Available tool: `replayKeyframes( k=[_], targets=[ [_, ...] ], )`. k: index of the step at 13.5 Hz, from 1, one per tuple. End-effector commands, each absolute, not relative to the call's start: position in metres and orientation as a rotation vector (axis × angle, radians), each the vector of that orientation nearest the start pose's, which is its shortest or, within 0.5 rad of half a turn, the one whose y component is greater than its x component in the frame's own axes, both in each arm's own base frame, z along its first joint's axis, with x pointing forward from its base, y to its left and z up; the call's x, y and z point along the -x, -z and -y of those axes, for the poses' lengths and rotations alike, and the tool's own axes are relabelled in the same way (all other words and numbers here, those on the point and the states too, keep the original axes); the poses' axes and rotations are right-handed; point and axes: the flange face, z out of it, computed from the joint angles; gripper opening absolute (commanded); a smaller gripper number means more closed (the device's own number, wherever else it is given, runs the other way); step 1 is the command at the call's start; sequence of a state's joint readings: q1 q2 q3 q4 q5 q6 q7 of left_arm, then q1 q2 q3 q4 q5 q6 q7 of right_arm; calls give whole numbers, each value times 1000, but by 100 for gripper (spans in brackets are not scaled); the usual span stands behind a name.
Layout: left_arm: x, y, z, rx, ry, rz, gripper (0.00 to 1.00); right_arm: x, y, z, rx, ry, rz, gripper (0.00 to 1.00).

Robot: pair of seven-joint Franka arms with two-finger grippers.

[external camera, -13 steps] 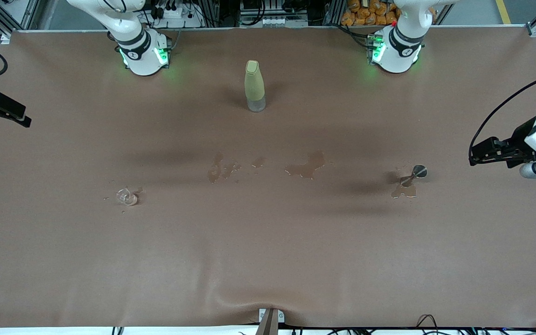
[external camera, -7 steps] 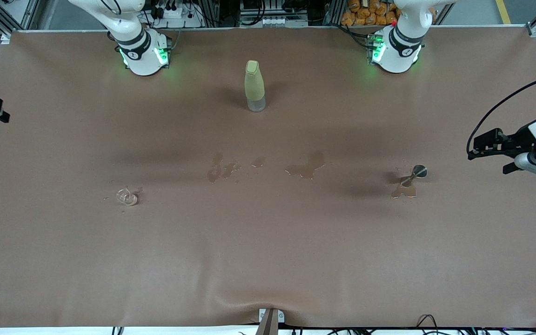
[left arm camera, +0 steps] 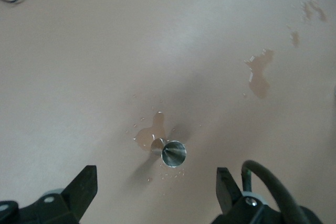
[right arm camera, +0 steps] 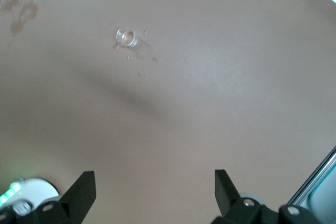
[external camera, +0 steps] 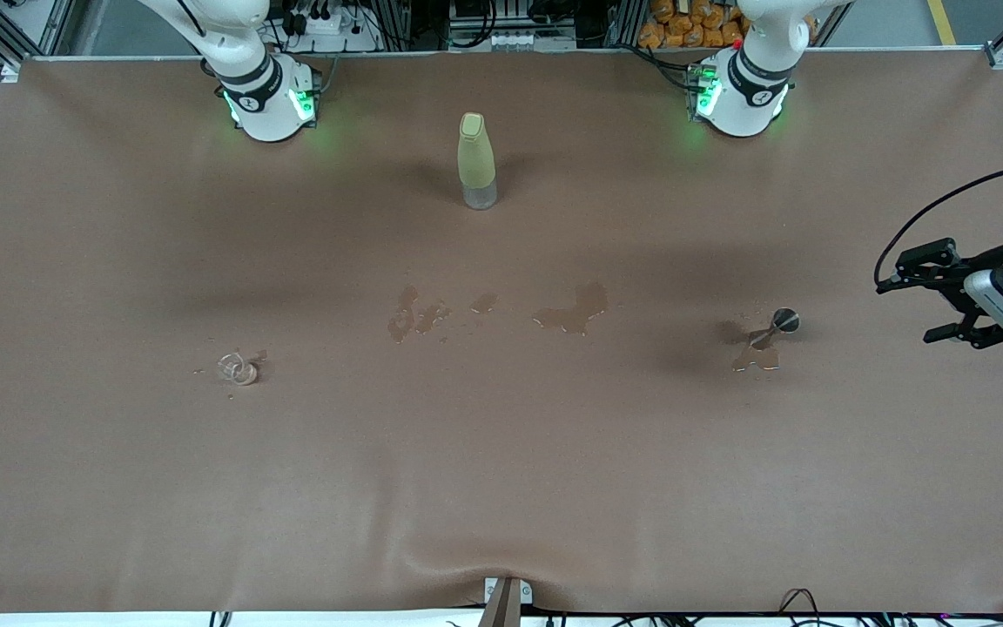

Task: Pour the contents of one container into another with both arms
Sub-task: 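Move the right gripper toward the glass beaker while the left gripper approaches the jigger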

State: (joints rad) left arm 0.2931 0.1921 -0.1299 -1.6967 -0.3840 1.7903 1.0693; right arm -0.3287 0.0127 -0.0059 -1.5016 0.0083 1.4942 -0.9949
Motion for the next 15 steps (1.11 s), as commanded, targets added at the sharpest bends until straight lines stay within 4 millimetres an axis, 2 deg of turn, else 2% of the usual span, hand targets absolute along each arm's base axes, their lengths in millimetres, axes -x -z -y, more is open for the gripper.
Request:
replayKeyframes(
  k=[1,5,6,7,10,12,13,15],
  targets=[
    [-608,-450,-96,3177,345,-1661,100,-519,-640,191,2830,-27,1303,100],
    [-601,-383,-125,3089,518,-2059,100,-523,-634,194,2512,6,1876,100],
    [-599,-358,-134,3101,589,-2141,100,-526,-632,193,2407,25,2042,100],
    [-597,-333,-138,3101,676,-2227,100,-528,-630,192,2336,30,2129,100],
    [-591,-274,-147,3030,839,-2411,100,-529,-615,191,2291,27,2144,100],
    [-588,-243,-146,2834,1010,-2600,100,-532,-598,188,2272,35,2146,100],
    [-586,-226,-144,2770,1125,-2645,100,-535,-584,185,2254,76,2137,100],
    [-571,-188,-160,2794,1281,-2607,100,-538,-558,184,2211,134,2152,100]
  ],
)
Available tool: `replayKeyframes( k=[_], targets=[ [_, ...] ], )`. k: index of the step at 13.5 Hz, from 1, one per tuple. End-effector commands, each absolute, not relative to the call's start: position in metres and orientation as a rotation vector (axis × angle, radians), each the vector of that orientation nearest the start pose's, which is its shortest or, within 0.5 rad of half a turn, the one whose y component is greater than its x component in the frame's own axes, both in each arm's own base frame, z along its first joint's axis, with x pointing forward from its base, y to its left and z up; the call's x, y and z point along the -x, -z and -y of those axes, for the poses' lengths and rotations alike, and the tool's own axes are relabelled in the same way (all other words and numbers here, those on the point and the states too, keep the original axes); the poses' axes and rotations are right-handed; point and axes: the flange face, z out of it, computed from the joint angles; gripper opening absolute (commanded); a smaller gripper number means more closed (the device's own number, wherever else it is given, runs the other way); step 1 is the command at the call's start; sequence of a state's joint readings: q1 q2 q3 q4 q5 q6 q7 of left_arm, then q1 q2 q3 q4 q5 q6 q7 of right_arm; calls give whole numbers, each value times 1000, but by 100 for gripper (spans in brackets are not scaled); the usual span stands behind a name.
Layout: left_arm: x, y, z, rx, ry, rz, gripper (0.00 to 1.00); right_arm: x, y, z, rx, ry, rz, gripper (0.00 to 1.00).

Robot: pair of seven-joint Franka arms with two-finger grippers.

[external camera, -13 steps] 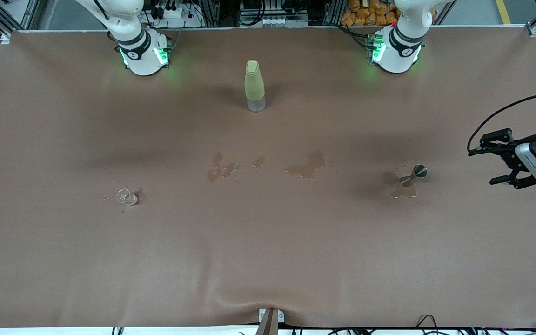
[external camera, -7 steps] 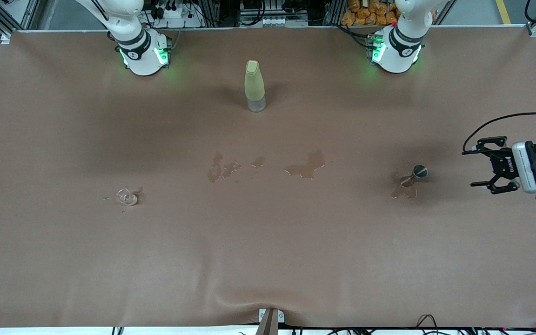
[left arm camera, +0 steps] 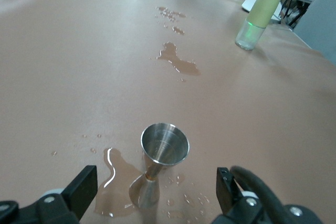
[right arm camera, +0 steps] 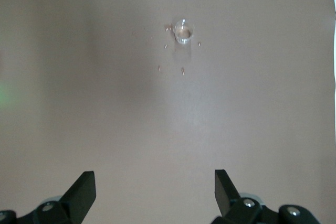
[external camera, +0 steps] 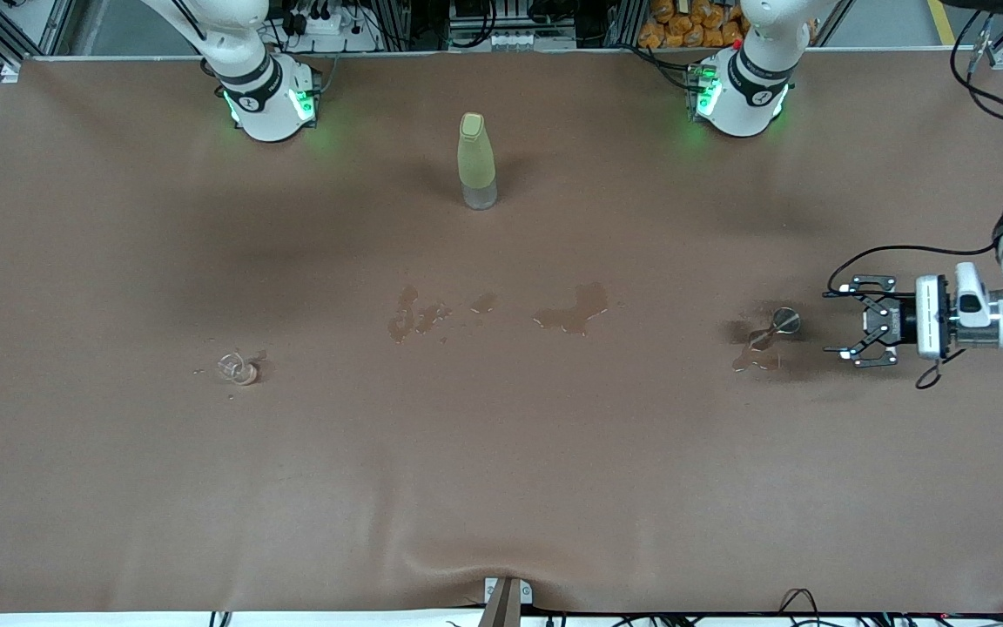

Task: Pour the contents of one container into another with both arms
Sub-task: 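Move the right gripper toward the glass beaker while the left gripper approaches the jigger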

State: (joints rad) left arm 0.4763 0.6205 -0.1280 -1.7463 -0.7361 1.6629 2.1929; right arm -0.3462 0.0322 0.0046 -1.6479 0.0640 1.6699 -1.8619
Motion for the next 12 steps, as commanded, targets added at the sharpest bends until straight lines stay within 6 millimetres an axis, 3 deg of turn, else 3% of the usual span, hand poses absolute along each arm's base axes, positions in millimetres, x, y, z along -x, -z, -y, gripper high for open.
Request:
replayKeyframes(
  k=[1,7,12],
  targets=[
    [-569,-177,-162,-1550,-732,1449,100,-540,-546,184,2198,154,2149,100],
    [-555,-114,-140,-1430,-905,1397,100,-549,-461,191,2050,380,2127,100],
    [-557,-110,-123,-1395,-937,1387,100,-555,-399,199,1942,513,2101,100]
  ],
)
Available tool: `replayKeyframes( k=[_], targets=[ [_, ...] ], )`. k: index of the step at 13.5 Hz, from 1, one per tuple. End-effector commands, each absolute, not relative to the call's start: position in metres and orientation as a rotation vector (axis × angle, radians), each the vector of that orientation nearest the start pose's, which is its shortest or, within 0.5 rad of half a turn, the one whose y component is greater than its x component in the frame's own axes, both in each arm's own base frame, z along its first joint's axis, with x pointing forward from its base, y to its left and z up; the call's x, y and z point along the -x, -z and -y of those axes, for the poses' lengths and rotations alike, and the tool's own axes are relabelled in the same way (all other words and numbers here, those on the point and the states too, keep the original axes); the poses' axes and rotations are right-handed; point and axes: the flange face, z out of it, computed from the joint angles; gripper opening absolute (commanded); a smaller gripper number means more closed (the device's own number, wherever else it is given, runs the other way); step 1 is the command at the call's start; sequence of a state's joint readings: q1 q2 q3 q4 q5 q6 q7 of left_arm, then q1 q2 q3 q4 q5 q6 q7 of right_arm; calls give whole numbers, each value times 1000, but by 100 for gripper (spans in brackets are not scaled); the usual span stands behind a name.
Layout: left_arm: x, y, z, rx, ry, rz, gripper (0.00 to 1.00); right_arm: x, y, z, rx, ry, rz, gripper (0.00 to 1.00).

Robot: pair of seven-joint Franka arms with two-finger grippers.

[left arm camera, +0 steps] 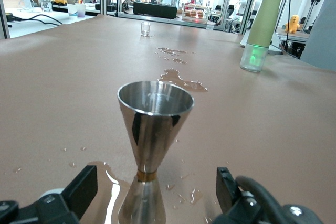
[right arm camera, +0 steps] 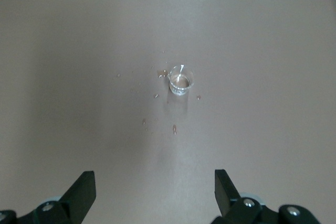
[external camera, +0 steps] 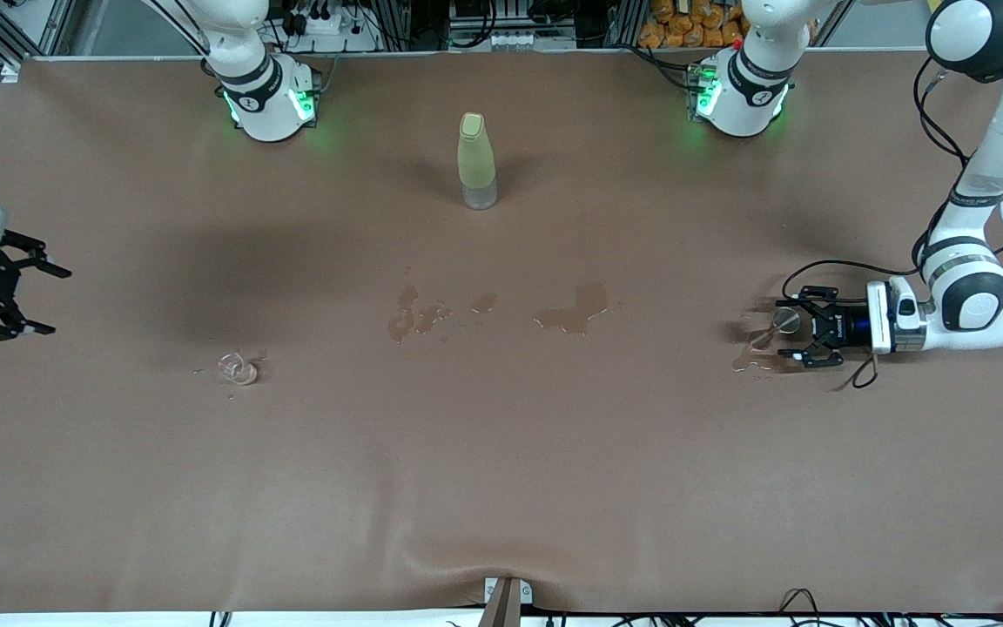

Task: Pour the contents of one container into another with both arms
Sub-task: 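Move the right gripper toward the glass beaker while the left gripper approaches the jigger, then close the right gripper on the beaker while the left gripper grasps the jigger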

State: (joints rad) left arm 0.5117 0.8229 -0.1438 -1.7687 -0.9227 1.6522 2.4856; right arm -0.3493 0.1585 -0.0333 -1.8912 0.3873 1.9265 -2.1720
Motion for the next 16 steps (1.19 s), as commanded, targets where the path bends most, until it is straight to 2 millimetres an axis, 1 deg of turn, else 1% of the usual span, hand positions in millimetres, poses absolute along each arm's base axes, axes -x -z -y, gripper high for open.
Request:
replayKeyframes(
  k=[1,3,4,9,10,11,14,15,16],
  targets=[
    [-558,-110,-121,-1392,-941,1386,100,-555,-385,199,-2257,-637,-2457,100],
    [-561,-114,-116,-1385,-958,1382,100,-557,-358,197,-2244,-729,-2491,100],
    [-563,-116,-113,-1379,-960,1383,100,-557,-341,195,-2237,-786,-2511,100],
    [-561,-108,-110,-1380,-976,1353,99,-553,-261,192,-2221,-1063,-2535,100],
    [-561,-103,-110,-1379,-975,1348,99,-552,-246,191,-2217,-1109,-2539,100],
    [-559,-97,-110,-1381,-972,1335,99,-551,-232,190,-2214,-1149,-2538,100],
    [-556,-91,-111,-1372,-985,1338,98,-548,-201,186,-2193,-1268,-2525,100],
    [-556,-88,-108,-1370,-990,1328,96,-547,-190,185,-2192,-1299,-2519,100],
    [-556,-87,-109,-1369,-995,1329,88,-546,-180,183,-2192,-1336,-2507,100]
  ],
)
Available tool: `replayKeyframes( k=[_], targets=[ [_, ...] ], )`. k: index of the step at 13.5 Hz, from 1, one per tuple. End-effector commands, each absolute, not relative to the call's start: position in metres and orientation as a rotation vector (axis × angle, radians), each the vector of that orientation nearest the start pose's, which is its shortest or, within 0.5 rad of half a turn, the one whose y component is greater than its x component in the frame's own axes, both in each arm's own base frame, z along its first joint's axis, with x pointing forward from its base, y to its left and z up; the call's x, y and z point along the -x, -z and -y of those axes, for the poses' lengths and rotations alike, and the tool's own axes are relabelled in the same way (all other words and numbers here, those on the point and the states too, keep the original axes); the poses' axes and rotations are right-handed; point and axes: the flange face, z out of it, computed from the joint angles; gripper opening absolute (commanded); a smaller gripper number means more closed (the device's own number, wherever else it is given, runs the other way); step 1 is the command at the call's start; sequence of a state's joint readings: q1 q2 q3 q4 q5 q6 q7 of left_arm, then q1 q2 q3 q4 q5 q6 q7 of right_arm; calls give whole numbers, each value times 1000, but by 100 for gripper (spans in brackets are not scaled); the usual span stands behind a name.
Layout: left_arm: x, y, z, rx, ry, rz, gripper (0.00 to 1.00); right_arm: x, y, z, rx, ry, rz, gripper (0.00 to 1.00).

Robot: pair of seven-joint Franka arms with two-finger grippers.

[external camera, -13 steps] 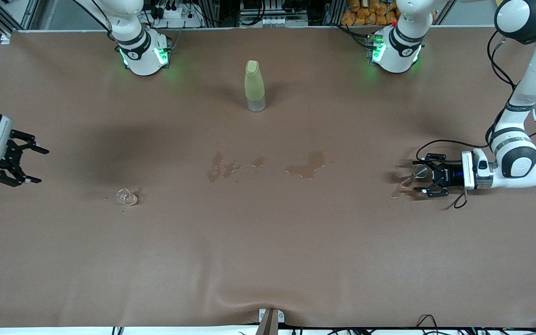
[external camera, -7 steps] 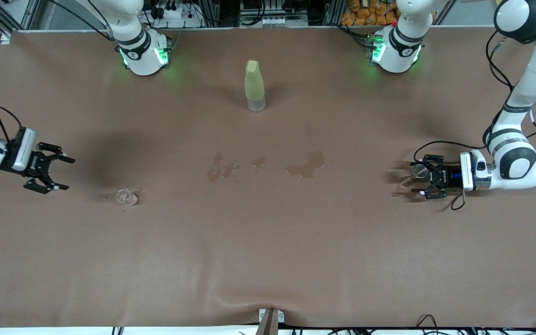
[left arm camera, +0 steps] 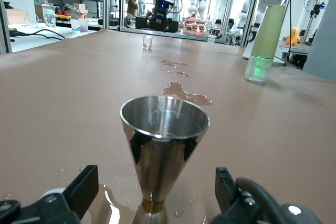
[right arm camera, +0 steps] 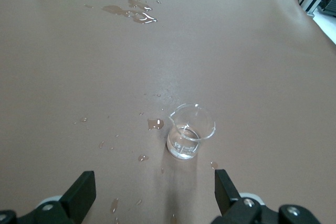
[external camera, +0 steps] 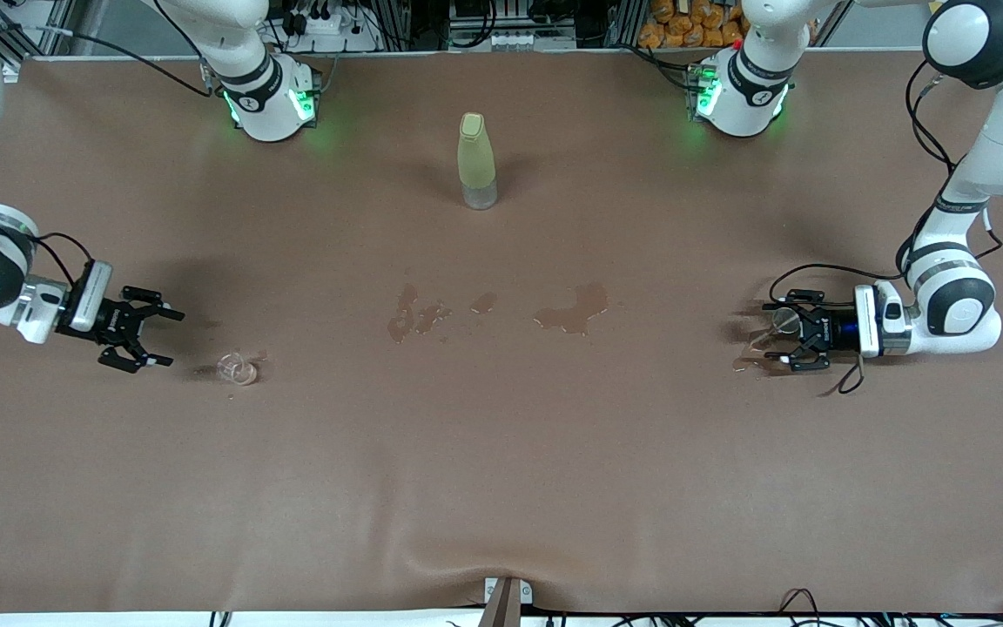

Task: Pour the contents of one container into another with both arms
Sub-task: 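Close the right gripper on the beaker while the left gripper grasps the jigger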

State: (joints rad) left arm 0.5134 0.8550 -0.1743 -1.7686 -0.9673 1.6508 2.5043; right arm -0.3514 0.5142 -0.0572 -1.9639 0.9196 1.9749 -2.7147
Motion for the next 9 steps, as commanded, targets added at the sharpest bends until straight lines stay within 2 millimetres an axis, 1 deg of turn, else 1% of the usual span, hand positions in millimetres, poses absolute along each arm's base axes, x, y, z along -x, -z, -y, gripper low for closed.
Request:
replayKeyframes(
  k=[1,3,5,7,9],
  targets=[
    [-557,-88,-111,-1373,-998,1331,80,-544,-171,182,-2182,-1370,-2497,100],
    [-557,-89,-111,-1373,-999,1332,71,-539,-149,184,-2188,-1434,-2460,100],
    [-557,-88,-114,-1376,-1001,1328,66,-535,-127,180,-2176,-1508,-2425,100],
    [-557,-89,-115,-1378,-1003,1329,65,-533,-113,177,-2162,-1566,-2391,100],
    [-556,-90,-118,-1382,-1006,1327,65,-531,-105,175,-2165,-1596,-2371,100]
  ],
)
